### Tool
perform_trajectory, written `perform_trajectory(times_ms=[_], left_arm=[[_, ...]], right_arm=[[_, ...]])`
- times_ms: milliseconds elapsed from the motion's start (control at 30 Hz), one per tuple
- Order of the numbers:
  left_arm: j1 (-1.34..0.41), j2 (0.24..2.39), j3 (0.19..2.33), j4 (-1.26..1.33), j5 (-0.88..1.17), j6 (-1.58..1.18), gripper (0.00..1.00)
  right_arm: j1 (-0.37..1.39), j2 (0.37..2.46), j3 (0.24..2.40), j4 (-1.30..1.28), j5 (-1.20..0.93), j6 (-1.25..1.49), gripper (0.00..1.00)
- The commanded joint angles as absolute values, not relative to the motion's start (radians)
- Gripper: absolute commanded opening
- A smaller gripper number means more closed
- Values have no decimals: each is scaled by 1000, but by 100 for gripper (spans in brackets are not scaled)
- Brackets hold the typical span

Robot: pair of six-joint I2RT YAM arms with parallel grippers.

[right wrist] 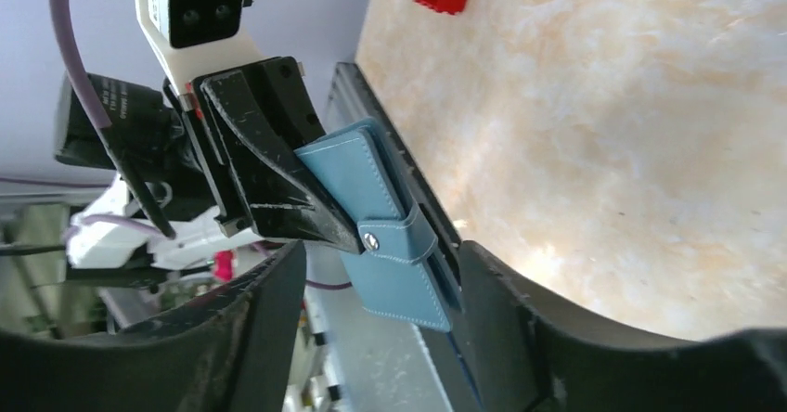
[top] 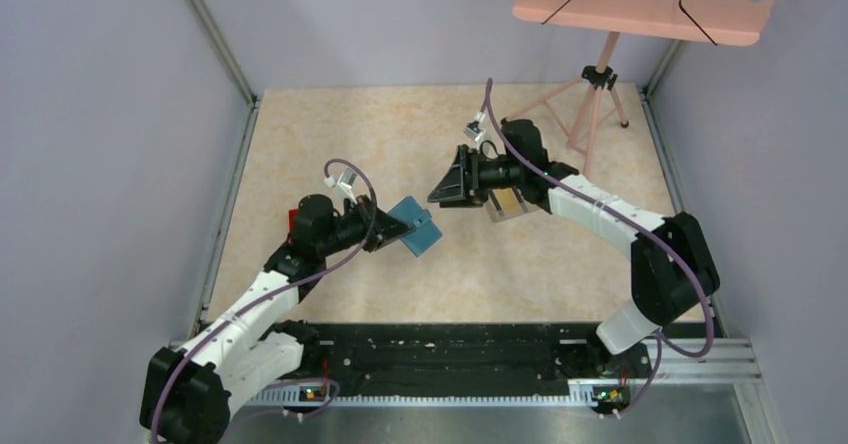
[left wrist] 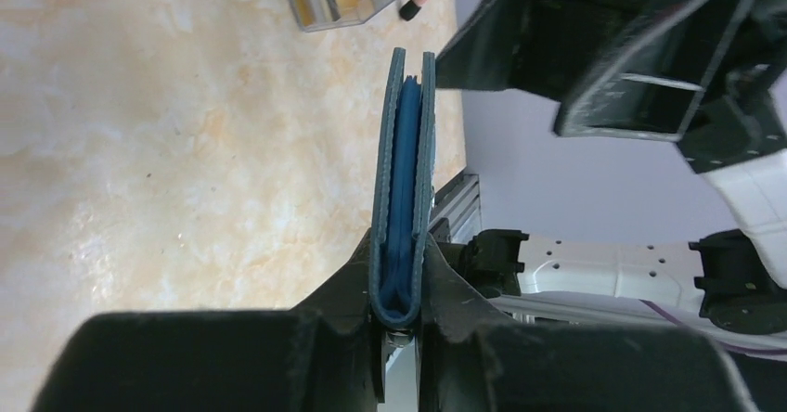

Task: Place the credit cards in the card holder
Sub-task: Pick up the card holder from the center of the board.

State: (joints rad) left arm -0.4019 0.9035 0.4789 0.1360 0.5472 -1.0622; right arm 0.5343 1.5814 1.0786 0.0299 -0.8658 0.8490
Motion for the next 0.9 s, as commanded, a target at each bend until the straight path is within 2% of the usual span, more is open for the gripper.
perform_trajectory(times_ms=[0,200,500,767,867], left_arm=[[-406,910,565,12,537,-1014,0],[-417,937,594,-67,556,-1030,0],[-437,969,610,-118,556,-1071,0],[-460,977,612,-122,550,-1094,0],[-468,983,617,-116,557,-1092,0]], right_arm=[[536,1479,1209,-278,-708,586,65],[623,1468,1274,-505,-509,421,71],[791,1506,1329,-642,-293,305,72],[910,1582,1374,-655,-201,262,72],[932,1605,1382,-654,-158,258,65]])
